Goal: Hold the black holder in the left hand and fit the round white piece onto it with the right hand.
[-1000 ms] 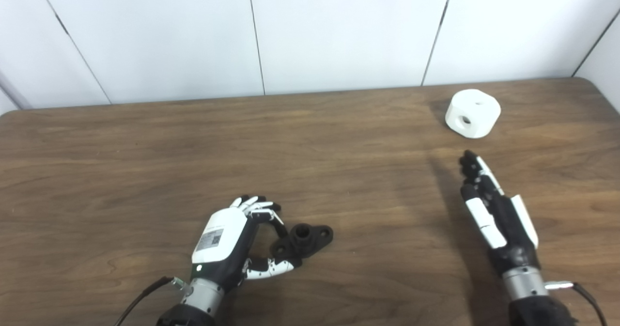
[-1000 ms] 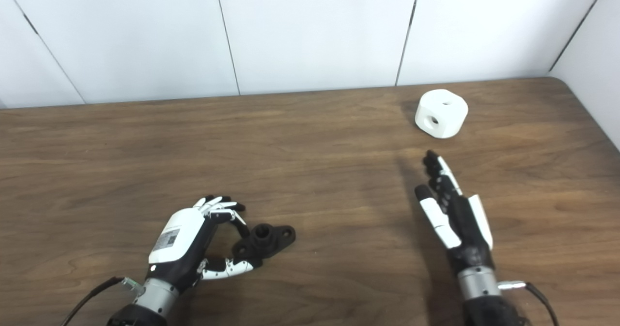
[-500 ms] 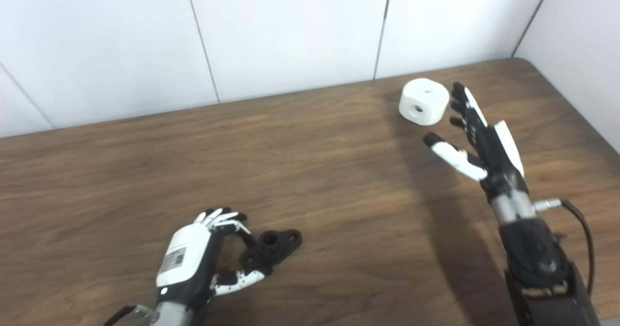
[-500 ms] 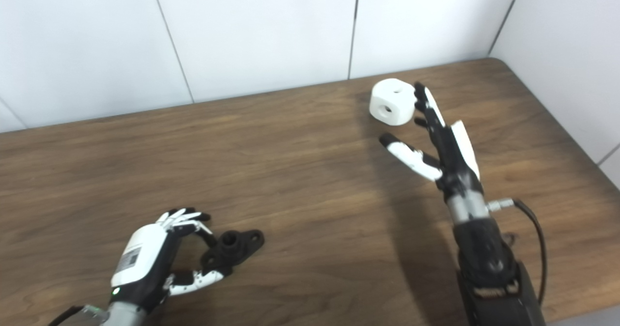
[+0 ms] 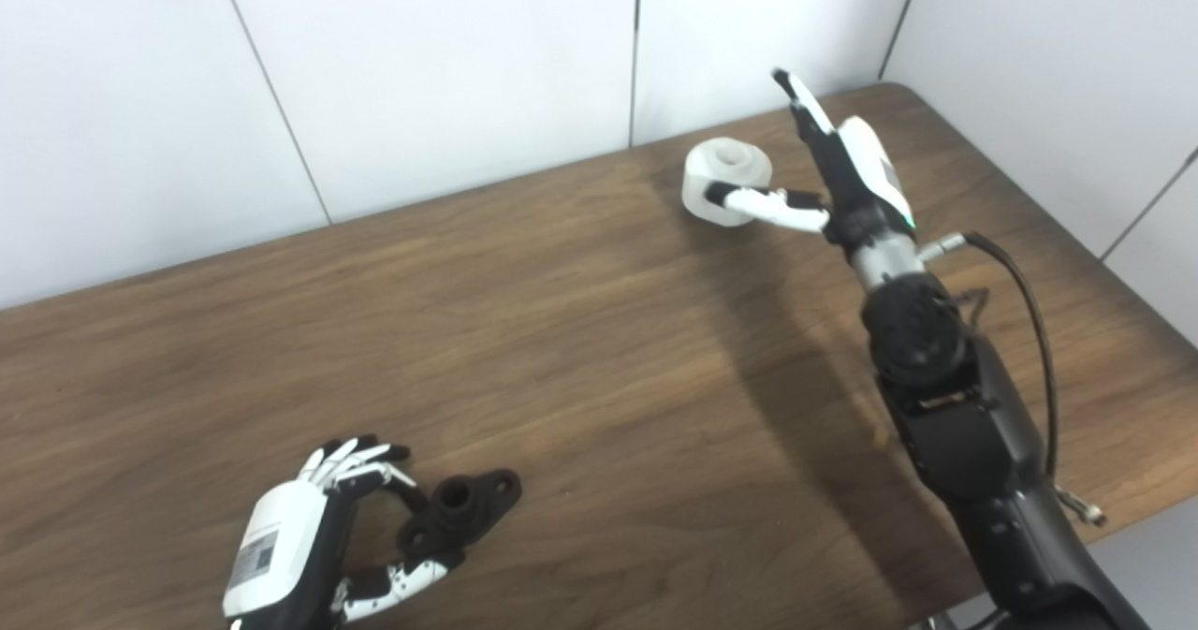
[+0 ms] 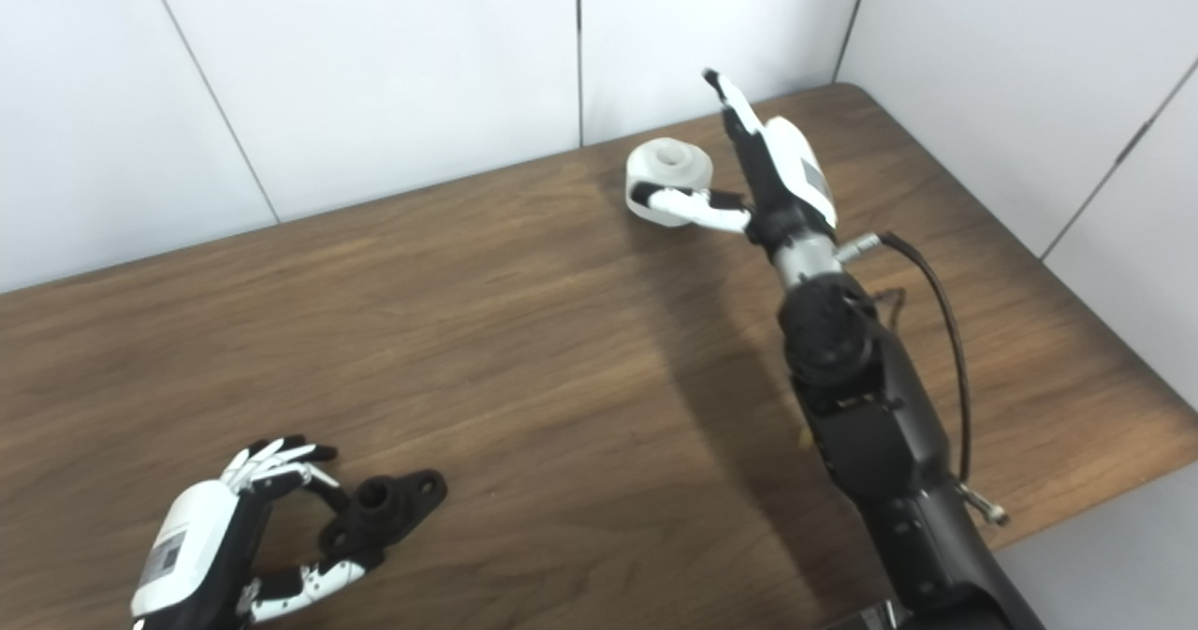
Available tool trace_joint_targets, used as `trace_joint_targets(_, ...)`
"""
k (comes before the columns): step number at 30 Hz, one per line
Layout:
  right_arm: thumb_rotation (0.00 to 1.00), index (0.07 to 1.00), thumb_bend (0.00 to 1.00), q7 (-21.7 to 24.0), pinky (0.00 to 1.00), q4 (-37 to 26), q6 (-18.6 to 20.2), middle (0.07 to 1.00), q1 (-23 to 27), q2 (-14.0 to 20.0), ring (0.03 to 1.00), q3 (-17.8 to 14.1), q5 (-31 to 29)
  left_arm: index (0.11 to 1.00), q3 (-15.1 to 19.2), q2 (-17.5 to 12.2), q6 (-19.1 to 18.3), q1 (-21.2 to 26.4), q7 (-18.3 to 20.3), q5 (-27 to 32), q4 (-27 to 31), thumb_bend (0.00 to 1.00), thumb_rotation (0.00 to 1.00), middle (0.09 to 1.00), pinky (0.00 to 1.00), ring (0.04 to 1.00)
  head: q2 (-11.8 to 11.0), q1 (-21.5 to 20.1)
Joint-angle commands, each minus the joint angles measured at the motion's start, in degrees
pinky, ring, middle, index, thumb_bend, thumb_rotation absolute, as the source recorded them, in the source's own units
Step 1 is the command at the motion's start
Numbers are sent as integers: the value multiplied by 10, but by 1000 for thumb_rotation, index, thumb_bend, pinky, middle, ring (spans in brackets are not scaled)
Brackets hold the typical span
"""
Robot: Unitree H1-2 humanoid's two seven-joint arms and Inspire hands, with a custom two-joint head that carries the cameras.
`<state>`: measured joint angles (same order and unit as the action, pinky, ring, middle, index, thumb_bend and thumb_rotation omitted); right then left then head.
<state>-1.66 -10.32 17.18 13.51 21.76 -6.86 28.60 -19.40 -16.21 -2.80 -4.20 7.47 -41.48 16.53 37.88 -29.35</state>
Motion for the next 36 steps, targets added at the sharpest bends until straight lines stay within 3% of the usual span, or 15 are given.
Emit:
trace_joint_targets(1, 526, 955, 726, 0, 896, 5, 1, 997, 26, 24, 985, -1, 11, 486, -2, -16, -1, -18, 20, 3, -21, 515, 56, 777, 957, 878, -1, -5)
trace_joint_targets(7, 482, 919, 777, 9, 872, 52, 24, 1000, 59, 41, 1000, 17, 28, 487, 1, -20, -5, -19, 35, 10, -18, 513, 56, 786, 973, 889, -3, -11)
trace_joint_targets(17, 435, 839, 917, 23, 894, 110, 69, 993, 96, 69, 1000, 60, 67, 486, 1, -18, 2, -20, 28, 10, -22, 515, 57, 777, 956, 880, -4, 2)
trace_joint_targets(24, 415, 819, 938, 21, 882, 144, 69, 989, 112, 75, 1000, 75, 69, 486, -1, -15, 0, -20, 27, 4, -23, 515, 58, 776, 955, 880, -8, 8)
trace_joint_targets(29, 408, 810, 931, 19, 892, 169, 82, 983, 127, 68, 1000, 71, 61, 486, -1, -15, 2, -21, 26, 6, -23, 515, 58, 777, 955, 880, -10, 11)
trace_joint_targets(36, 471, 794, 894, 26, 859, 197, 97, 970, 148, 52, 991, 56, 52, 486, -2, -15, 1, -22, 26, 3, -21, 515, 58, 779, 954, 879, -11, 12)
